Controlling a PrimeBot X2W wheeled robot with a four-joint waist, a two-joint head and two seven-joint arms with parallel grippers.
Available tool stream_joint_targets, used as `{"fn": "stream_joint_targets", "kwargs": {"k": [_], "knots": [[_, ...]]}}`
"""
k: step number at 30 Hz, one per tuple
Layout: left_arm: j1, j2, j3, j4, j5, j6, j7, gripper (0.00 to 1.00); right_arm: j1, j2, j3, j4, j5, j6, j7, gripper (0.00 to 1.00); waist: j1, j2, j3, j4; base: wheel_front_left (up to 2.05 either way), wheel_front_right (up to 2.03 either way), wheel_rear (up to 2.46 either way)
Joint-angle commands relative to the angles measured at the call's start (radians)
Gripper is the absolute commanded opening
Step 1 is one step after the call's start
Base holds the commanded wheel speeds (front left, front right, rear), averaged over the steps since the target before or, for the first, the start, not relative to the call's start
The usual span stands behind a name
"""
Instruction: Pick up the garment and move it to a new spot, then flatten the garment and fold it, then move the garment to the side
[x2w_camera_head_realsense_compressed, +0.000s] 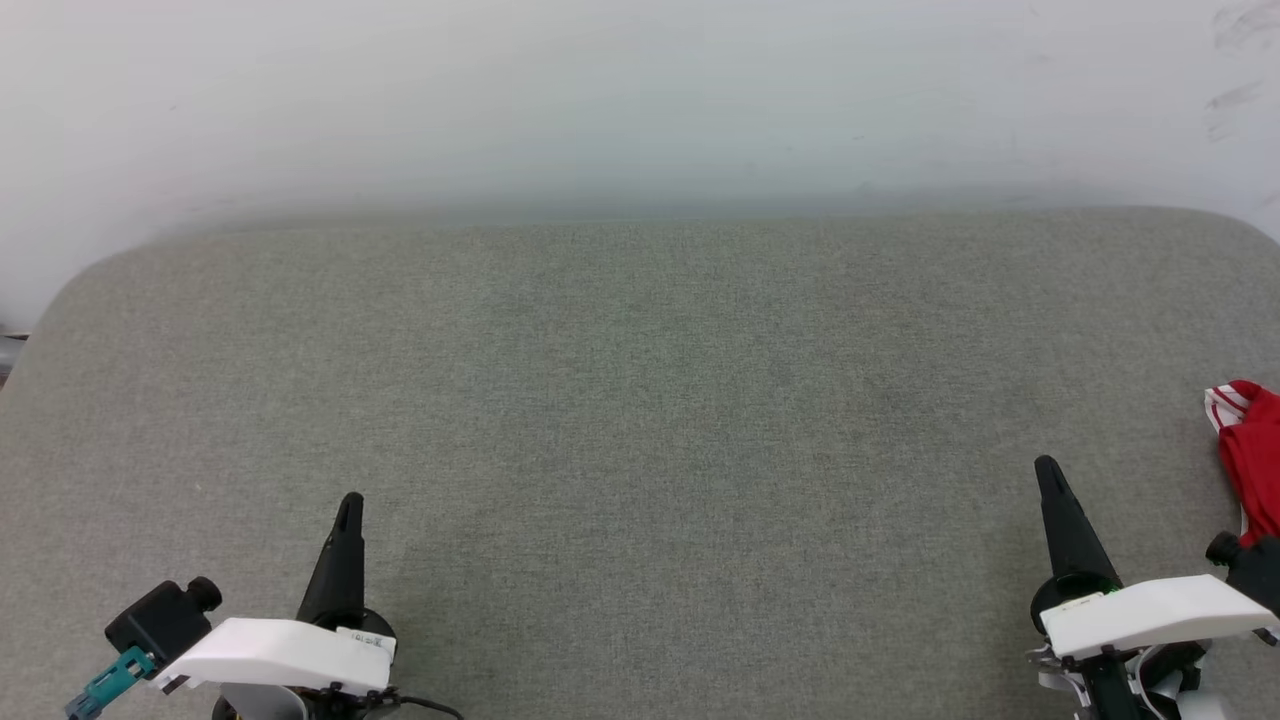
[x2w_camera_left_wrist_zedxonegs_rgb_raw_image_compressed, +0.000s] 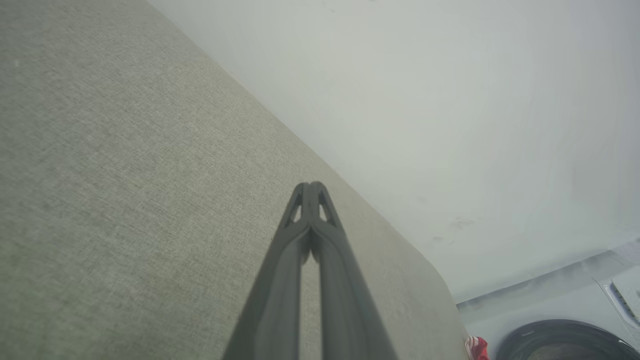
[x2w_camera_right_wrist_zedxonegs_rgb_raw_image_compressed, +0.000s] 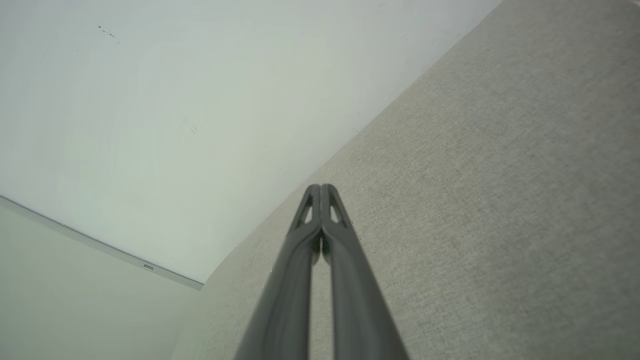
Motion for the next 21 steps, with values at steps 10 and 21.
{"fn": "stream_joint_targets", "kwargs": {"k": [10, 21], "knots": [[-0.035, 0.0, 0.01, 0.005, -0.133, -0.002, 0.035, 0.0, -0.025, 0.006, -0.017, -0.004, 0.13, 0.0, 0.031, 0.0, 0.0, -0.0001, -0.005, 0.002, 0.0, 0.0, 0.0], [-0.046, -0.003, 0.02, 0.018, -0.251, -0.002, 0.066, 0.0, -0.028, 0.009, -0.029, 0.002, 0.242, 0.0, 0.059, 0.0, 0.0, -0.0001, -0.01, 0.005, 0.0, 0.0, 0.0]]}}
